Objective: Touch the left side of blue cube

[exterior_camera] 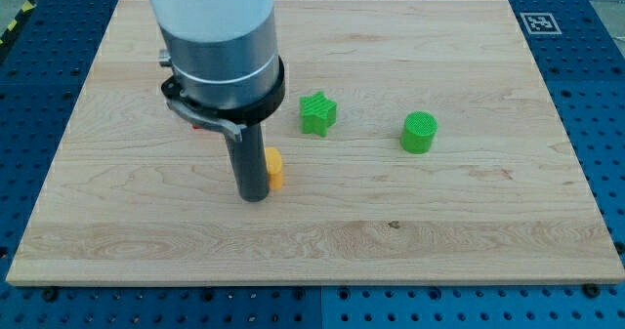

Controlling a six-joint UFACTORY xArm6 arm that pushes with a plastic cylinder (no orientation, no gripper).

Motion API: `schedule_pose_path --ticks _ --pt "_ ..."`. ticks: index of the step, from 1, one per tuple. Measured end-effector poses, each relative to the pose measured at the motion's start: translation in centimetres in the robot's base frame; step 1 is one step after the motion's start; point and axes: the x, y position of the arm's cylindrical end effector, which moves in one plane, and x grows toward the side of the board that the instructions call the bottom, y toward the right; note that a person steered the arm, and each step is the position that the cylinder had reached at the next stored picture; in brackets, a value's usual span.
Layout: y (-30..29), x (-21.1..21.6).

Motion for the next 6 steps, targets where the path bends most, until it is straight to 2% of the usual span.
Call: schedule_pose_path --ticks 2,4,5,6 --pt "1.5 -2.4" --pt "-11.2 -4.1" --pt "-12.5 -10.0" --pt "-11.5 -12.0"
